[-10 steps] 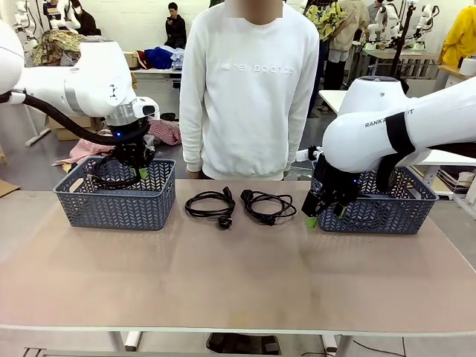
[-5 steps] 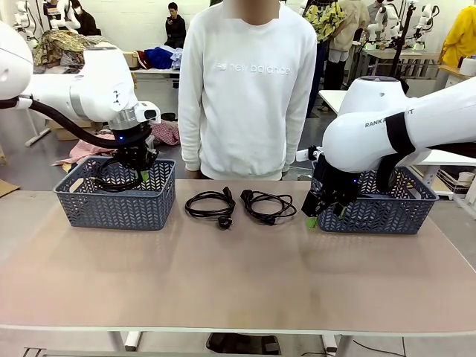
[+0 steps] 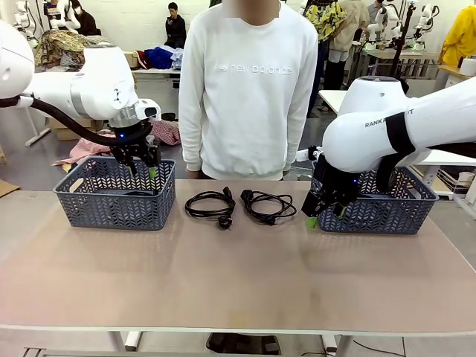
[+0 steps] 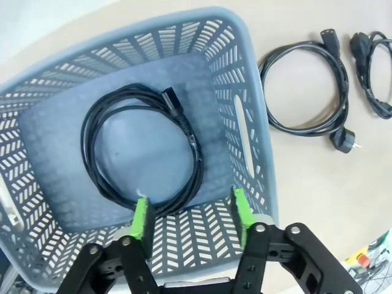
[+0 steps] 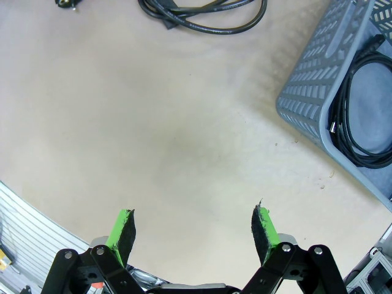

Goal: Organize the cables according to human instructions.
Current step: Pick up a bundle of cables and place it in the basket indicated by the human.

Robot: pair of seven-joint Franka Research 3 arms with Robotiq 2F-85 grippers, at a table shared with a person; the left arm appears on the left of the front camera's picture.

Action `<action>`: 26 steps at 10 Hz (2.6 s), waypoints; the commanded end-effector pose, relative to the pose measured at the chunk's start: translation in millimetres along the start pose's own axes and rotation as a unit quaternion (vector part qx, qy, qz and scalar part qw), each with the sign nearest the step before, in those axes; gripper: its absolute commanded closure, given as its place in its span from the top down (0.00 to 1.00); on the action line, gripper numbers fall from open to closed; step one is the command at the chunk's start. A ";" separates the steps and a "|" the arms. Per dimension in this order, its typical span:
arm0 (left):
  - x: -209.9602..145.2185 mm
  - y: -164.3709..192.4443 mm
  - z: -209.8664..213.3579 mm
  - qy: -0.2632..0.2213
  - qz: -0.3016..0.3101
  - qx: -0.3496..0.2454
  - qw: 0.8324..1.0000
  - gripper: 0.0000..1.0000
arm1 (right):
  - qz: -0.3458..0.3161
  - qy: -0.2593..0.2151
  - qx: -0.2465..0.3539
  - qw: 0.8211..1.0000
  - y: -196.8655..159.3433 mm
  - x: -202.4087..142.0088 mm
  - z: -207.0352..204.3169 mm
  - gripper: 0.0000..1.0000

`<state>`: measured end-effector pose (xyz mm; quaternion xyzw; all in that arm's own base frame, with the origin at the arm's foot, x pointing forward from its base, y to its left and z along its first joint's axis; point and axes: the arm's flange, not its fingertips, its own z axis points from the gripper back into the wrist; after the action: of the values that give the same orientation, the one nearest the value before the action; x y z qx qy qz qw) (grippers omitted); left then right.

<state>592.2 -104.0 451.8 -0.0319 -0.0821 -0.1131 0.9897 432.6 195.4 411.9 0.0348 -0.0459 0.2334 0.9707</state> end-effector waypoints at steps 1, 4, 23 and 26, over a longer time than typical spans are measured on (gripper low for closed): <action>2.7 4.5 5.5 0.004 0.003 0.004 1.000 0.81 | 0.000 -0.002 0.000 1.000 0.0 0.5 2.0 1.00; -0.6 4.5 11.8 0.003 0.016 -0.005 1.000 1.00 | 0.000 -0.002 0.000 1.000 0.0 0.5 2.0 1.00; -93.4 -93.9 40.7 -0.054 -0.234 -0.070 0.968 1.00 | 0.000 -0.002 0.000 1.000 0.0 0.5 2.0 1.00; -112.6 -128.2 23.0 -0.066 -0.300 -0.057 0.950 1.00 | 0.000 -0.002 0.000 1.000 0.0 0.5 2.0 1.00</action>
<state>456.8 -205.8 469.9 -0.0700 -0.1273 -0.3864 0.9108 432.7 195.3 412.0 0.0348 -0.0460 0.2333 0.9707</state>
